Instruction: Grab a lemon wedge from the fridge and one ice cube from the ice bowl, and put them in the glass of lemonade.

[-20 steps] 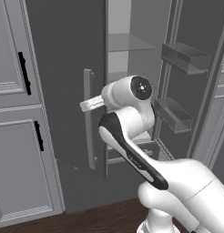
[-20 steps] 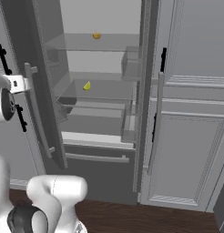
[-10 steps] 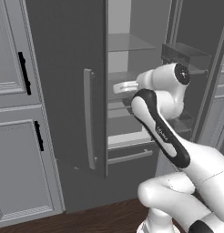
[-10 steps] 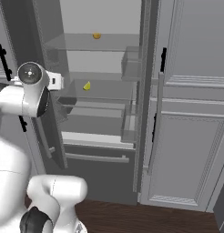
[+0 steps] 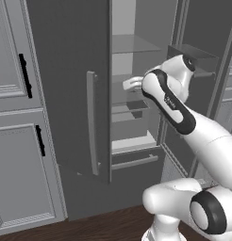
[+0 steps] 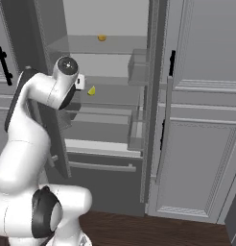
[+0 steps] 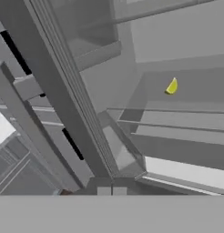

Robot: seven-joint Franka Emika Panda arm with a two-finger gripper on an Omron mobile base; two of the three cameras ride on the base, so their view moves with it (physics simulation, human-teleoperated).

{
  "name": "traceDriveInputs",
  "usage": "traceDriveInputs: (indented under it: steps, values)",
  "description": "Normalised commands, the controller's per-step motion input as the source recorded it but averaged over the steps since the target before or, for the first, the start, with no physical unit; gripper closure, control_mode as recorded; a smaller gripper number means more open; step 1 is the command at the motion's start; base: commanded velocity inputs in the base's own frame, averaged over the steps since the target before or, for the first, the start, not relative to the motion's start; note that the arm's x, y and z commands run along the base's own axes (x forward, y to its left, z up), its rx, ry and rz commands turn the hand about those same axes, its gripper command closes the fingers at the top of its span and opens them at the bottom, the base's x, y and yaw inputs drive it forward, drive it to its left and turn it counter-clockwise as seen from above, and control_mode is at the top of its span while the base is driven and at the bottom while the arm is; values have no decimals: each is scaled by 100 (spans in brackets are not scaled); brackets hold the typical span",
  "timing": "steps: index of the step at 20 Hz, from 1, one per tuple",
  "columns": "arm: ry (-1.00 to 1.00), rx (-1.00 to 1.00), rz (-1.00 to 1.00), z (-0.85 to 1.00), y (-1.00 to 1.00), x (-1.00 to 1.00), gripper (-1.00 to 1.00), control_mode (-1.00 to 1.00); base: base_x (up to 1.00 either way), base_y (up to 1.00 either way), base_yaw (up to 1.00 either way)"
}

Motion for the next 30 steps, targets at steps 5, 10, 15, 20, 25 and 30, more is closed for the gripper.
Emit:
traceDriveInputs:
  steps: [5,10,15,20,25,30]
  values:
    - [7,0,23,-50,26,53,-100,-100,0,0,0]
    - [-2,0,14,-39,4,50,-100,-100,0,0,0]
    - [-9,16,22,-2,0,10,-100,-100,0,0,0]
    - [-2,20,43,0,18,1,-100,-100,0,0,0]
    - [2,14,49,0,27,15,-100,-100,0,0,0]
    - [7,2,26,0,29,38,-100,-100,0,0,0]
